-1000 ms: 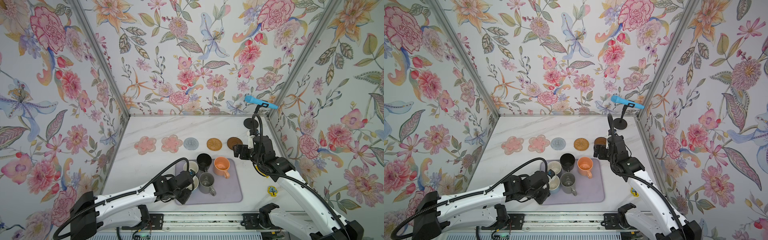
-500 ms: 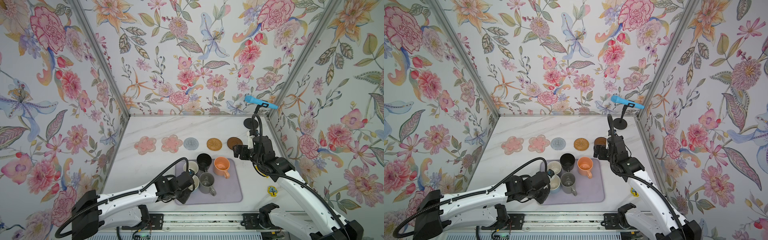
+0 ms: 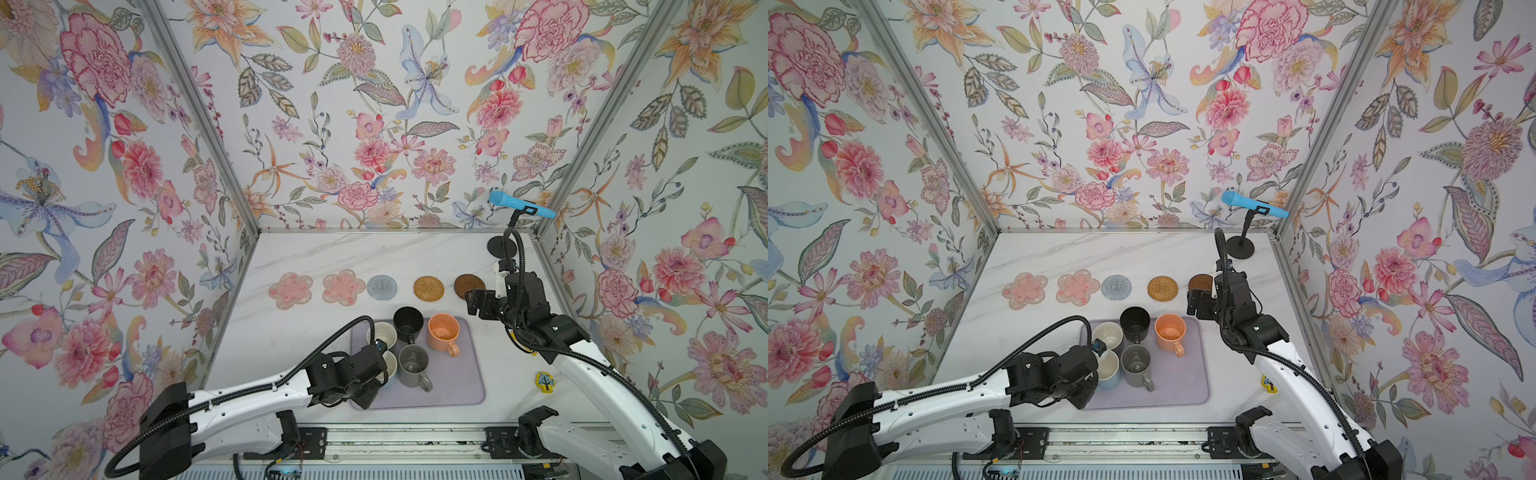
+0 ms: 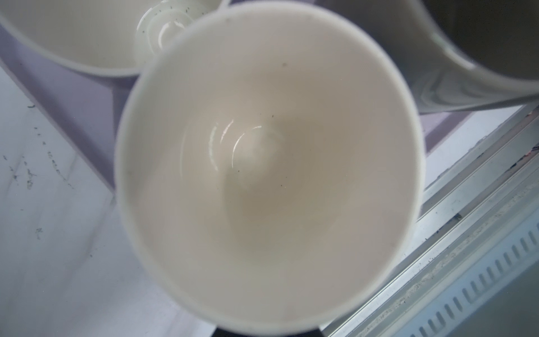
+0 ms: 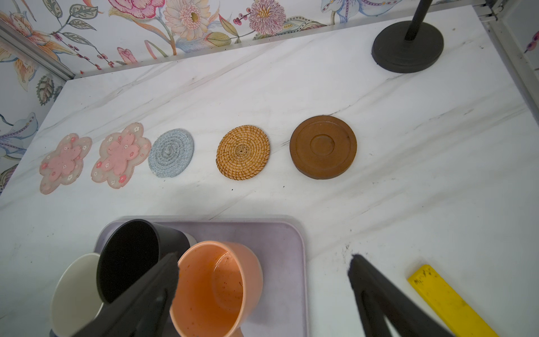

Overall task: Place cups on coasters
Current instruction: Pick up the cup from the tray.

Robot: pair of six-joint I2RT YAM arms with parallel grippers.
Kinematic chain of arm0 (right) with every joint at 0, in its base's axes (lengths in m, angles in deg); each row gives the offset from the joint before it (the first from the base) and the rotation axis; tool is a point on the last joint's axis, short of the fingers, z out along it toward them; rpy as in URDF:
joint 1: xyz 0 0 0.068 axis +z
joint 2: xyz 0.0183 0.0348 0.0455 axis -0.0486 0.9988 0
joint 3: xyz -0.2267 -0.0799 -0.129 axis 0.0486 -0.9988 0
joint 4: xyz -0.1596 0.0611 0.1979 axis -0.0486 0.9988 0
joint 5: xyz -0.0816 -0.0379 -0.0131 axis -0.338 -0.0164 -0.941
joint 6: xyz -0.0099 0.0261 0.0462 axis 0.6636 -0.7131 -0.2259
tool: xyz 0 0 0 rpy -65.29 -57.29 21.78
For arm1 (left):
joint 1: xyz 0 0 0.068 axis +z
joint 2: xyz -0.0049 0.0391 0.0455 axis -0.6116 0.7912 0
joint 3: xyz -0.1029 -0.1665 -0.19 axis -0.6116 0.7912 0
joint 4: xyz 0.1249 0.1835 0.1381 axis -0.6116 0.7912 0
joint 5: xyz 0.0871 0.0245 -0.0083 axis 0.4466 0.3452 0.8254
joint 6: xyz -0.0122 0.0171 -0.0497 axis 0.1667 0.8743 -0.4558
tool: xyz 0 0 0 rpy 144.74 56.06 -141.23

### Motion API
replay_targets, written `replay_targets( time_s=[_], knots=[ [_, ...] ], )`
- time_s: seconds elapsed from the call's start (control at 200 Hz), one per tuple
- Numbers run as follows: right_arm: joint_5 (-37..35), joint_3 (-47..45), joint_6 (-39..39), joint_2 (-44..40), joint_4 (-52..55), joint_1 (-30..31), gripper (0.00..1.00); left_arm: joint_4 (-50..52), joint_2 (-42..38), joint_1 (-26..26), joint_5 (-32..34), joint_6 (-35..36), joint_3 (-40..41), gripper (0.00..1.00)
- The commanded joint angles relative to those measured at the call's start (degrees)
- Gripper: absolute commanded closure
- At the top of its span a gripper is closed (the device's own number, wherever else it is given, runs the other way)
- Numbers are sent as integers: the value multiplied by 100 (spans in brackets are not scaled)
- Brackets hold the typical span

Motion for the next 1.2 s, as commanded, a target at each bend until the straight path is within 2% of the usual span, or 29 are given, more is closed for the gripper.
replay_targets(
  time_s=[0.0, 0.806, 1.196],
  knots=[
    [42, -60, 31, -30, -83, -4, 7, 189, -209, -84, 69, -123, -47, 100],
    [219, 15, 100, 147, -261, -47, 8, 1472, -687, -102, 419, -204, -745, 100],
    [334, 81, 170, 391, -514, -92, 7, 2124, -945, -92, 923, -751, -981, 100]
  ],
)
